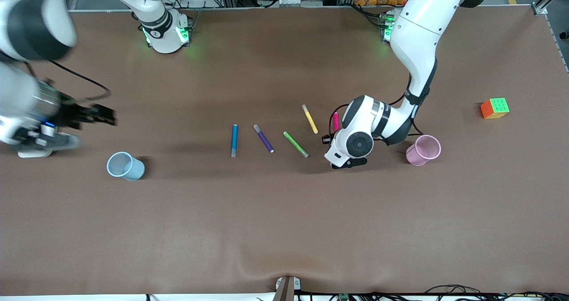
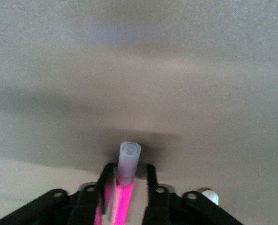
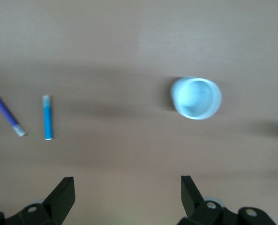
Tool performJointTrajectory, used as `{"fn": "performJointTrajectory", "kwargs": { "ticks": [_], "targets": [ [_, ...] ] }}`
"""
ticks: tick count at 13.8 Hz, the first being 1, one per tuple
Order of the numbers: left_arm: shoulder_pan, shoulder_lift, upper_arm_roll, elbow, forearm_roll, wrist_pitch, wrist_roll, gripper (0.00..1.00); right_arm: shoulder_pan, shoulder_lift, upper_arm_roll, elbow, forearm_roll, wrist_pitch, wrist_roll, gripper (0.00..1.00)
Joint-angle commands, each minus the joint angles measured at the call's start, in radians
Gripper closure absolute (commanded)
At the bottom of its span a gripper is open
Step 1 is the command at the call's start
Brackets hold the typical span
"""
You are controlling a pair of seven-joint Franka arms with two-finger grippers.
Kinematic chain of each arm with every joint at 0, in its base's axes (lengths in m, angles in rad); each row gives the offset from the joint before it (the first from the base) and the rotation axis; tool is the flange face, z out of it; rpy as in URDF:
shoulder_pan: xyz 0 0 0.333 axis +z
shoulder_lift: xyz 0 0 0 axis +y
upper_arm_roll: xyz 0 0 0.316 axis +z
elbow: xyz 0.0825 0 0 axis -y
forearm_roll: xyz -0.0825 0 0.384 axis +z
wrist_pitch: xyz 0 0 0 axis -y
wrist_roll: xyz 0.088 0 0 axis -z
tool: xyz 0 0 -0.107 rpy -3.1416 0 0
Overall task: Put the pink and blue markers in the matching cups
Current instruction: 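Grasp the pink marker with the left gripper while the right gripper reaches the blue marker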
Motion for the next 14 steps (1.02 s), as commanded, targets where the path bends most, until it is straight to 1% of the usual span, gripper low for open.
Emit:
{"fn": "performJointTrajectory", "kwargs": {
  "ticks": [1, 2, 3, 5, 7, 8, 9, 10, 12, 13, 14],
  "targets": [
    [0.000, -0.001, 0.003, -0.016, -0.011, 0.017, 0.002, 1.00, 0.039, 0.093, -0.007, 0.023, 0.118, 0.055, 0.031, 0.00],
    [0.000, -0.003, 0.003, -0.016, -0.009, 0.016, 0.001, 1.00, 0.052, 0.115, -0.007, 0.023, 0.155, 0.067, 0.042, 0.00],
    [0.003, -0.007, 0.007, -0.013, -0.009, 0.016, -0.011, 1.00, 0.088, 0.147, -0.007, 0.023, 0.165, 0.092, 0.087, 0.00],
    [0.014, -0.030, 0.014, -0.006, -0.006, 0.004, -0.014, 1.00, 0.150, 0.185, -0.007, 0.005, 0.162, 0.196, 0.222, 0.00],
    [0.049, -0.093, 0.022, -0.005, 0.014, -0.018, -0.005, 1.00, 0.237, 0.215, -0.008, -0.041, 0.153, 0.300, 0.313, 0.00],
    [0.064, -0.129, 0.025, 0.001, 0.050, -0.038, -0.004, 1.00, 0.268, 0.227, -0.010, -0.084, 0.146, 0.357, 0.316, 0.00],
    [0.090, -0.156, 0.025, 0.029, 0.092, -0.071, -0.001, 1.00, 0.280, 0.235, -0.008, -0.131, 0.145, 0.407, 0.307, 0.00],
    [0.122, -0.170, 0.023, 0.073, 0.121, -0.164, 0.011, 1.00, 0.303, 0.238, -0.008, -0.182, 0.142, 0.464, 0.301, 0.00],
    [0.171, -0.187, 0.023, 0.170, 0.126, -0.304, 0.033, 1.00, 0.352, 0.239, -0.008, -0.274, 0.130, 0.601, 0.274, 0.00],
    [0.190, -0.205, 0.025, 0.191, 0.127, -0.338, 0.035, 1.00, 0.355, 0.247, -0.008, -0.300, 0.117, 0.650, 0.269, 0.00],
    [0.219, -0.229, 0.023, 0.195, 0.136, -0.345, 0.035, 1.00, 0.357, 0.259, -0.008, -0.315, 0.114, 0.679, 0.249, 0.00]
  ]
}}
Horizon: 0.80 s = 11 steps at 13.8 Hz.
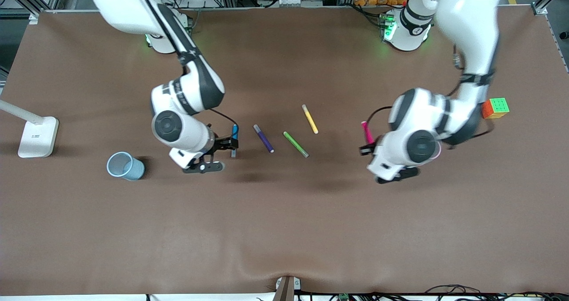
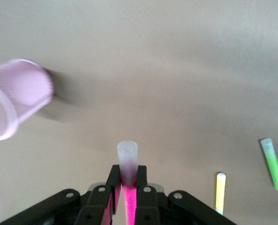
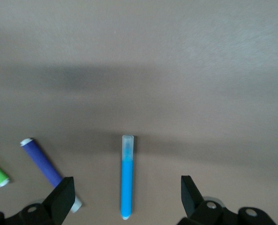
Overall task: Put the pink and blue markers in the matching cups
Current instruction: 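Lift the pink marker toward the pink cup while the right gripper grasps blue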
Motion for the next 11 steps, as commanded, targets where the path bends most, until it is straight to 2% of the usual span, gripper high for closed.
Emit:
{"fn": "performJointTrajectory", "kwargs": {
  "ticks": [1, 5, 8, 11],
  "targets": [
    [0.055, -0.046, -0.007, 0.029, 0.031, -0.045, 0.005, 1.00, 0.020, -0.005, -0.010, -0.060, -0.021, 0.066, -0.070, 0.00],
    [0.142, -0.141, -0.006, 0.042, 0.058, -0.048, 0.095, 1.00, 0.036, 0.060, -0.010, -0.088, -0.036, 0.196, -0.081, 0.00],
    [0.165, -0.185, -0.004, 0.040, 0.078, -0.092, 0.097, 1.00, 0.059, 0.081, -0.010, -0.088, -0.032, 0.209, -0.062, 0.00],
    [0.169, -0.230, -0.010, 0.043, 0.178, -0.129, 0.107, 1.00, 0.079, 0.100, -0.010, -0.085, -0.030, 0.212, 0.020, 0.00]
  ]
}}
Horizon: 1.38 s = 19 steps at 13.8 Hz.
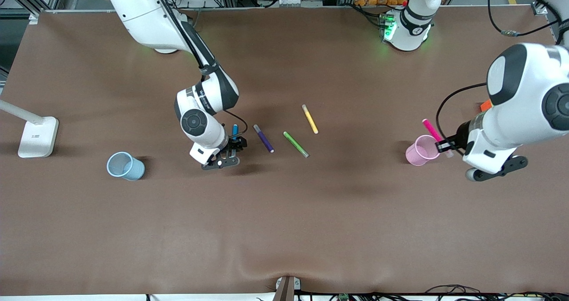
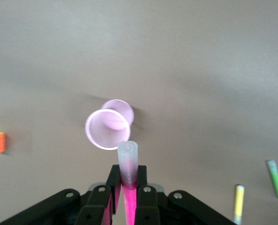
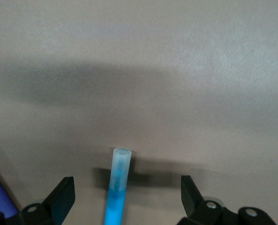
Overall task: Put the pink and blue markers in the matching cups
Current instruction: 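Lift the pink marker toward the pink cup while the right gripper grasps blue, then carry the blue marker to the blue cup while the left gripper lowers pink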
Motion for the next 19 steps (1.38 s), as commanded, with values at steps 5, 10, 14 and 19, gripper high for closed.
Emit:
{"fn": "performJointTrajectory", "kwargs": {
  "ticks": [5, 10, 14, 19],
  "targets": [
    [0.034, -0.062, -0.006, -0.003, 0.055, -0.037, -0.010, 1.00, 0.032, 0.015, -0.009, 0.003, -0.007, 0.019, 0.055, 0.35],
    [0.011, -0.019, -0.017, -0.020, 0.134, -0.005, -0.275, 1.00, 0.025, 0.019, -0.009, 0.003, -0.007, 0.022, 0.057, 1.00],
    [0.026, 0.043, -0.011, -0.023, 0.153, 0.049, -0.347, 1.00, 0.017, 0.008, -0.014, 0.006, -0.009, 0.011, 0.041, 1.00],
    [0.013, 0.113, -0.014, -0.023, 0.289, 0.083, -0.596, 1.00, -0.064, -0.086, -0.014, 0.020, -0.013, -0.009, -0.082, 1.00]
  ]
}}
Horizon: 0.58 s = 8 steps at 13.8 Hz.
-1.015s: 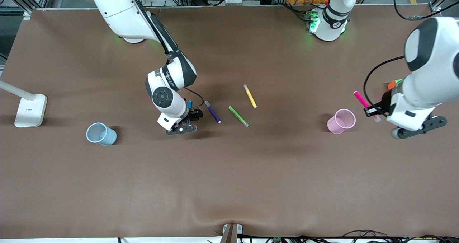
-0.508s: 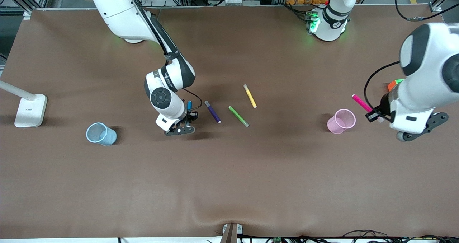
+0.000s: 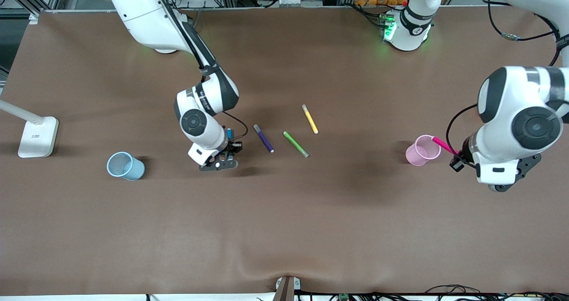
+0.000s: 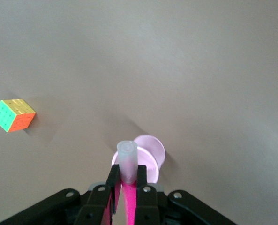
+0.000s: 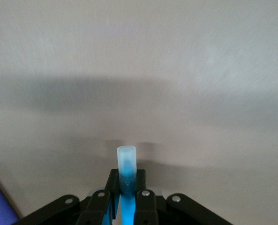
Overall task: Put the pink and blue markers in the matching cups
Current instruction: 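Carry the blue marker to the blue cup while the left gripper lowers pink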
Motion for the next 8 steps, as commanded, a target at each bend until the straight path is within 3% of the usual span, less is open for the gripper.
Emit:
{"fn": "performJointTrajectory", "kwargs": {
  "ticks": [1, 5, 8],
  "targets": [
    [-0.006, 0.030, -0.005, -0.008, 0.058, 0.035, -0.113, 1.00, -0.100, -0.079, 0.014, 0.016, -0.012, -0.080, -0.141, 1.00],
    [-0.006, 0.043, -0.005, -0.096, 0.121, 0.112, -0.230, 1.00, -0.213, -0.094, 0.017, 0.180, -0.006, -0.268, -0.299, 1.00],
    [-0.006, 0.026, -0.008, -0.154, 0.131, 0.120, -0.268, 1.00, -0.285, -0.127, 0.020, 0.218, -0.002, -0.294, -0.472, 1.00]
  ]
}}
